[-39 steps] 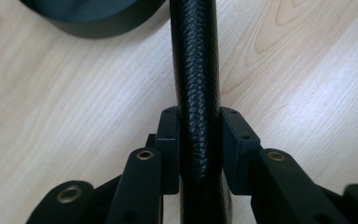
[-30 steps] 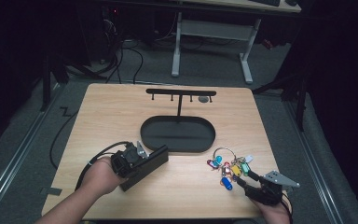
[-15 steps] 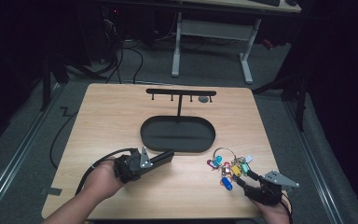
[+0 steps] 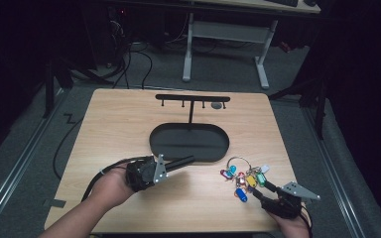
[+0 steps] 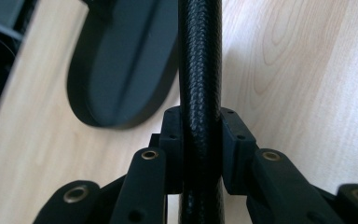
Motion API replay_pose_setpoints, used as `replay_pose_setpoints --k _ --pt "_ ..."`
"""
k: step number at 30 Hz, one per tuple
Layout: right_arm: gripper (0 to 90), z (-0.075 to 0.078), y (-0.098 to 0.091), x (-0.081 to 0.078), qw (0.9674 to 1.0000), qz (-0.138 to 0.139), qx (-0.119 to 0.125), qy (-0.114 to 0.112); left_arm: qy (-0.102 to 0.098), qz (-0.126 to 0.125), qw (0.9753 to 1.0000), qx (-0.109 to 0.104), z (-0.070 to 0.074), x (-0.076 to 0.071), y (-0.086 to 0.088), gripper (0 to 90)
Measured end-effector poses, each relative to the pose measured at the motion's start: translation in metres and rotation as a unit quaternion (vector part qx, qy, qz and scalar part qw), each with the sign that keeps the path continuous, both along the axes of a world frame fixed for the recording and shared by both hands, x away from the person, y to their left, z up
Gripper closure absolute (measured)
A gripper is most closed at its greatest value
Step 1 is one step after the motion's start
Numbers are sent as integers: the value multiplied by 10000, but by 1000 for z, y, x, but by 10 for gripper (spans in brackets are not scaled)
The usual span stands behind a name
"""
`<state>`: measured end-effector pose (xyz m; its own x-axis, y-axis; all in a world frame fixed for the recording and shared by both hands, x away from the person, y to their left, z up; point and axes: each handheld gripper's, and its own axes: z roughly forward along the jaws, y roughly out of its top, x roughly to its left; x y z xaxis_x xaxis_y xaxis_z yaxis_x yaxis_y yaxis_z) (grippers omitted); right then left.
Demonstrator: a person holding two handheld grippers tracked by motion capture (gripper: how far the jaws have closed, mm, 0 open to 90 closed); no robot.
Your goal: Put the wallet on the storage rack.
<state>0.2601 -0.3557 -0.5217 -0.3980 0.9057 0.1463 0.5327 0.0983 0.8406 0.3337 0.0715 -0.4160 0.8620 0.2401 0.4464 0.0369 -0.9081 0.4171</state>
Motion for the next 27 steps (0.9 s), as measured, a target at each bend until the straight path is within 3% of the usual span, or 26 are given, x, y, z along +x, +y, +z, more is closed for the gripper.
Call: replay_pose_setpoints --k 7,8,11,13,15,17,27 --pt "390 1 0 -2 10000 34 -17 -19 -387 -46 9991 148 6 4 -9 741" --pt "391 2 -1 -3 10000 35 -16 -50 -516 -132 9983 229 7 4 -12 741" --pt "391 3 -1 -4 10000 23 -10 -73 -619 -251 9974 283 7 6 -15 739" --pt "391 2 -2 -3 10000 10 -8 -70 -880 -470 9941 418 10 12 -20 738" --pt "391 2 -2 -3 10000 -4 -4 -51 -932 -495 9937 385 11 15 -21 738" --pt "391 1 -2 -3 10000 -1 -34 -36 -1106 -559 9913 447 15 24 -26 738" --pt "392 1 -5 -7 9999 -77 -66 -39 -1455 -571 9869 395 20 43 -43 738"
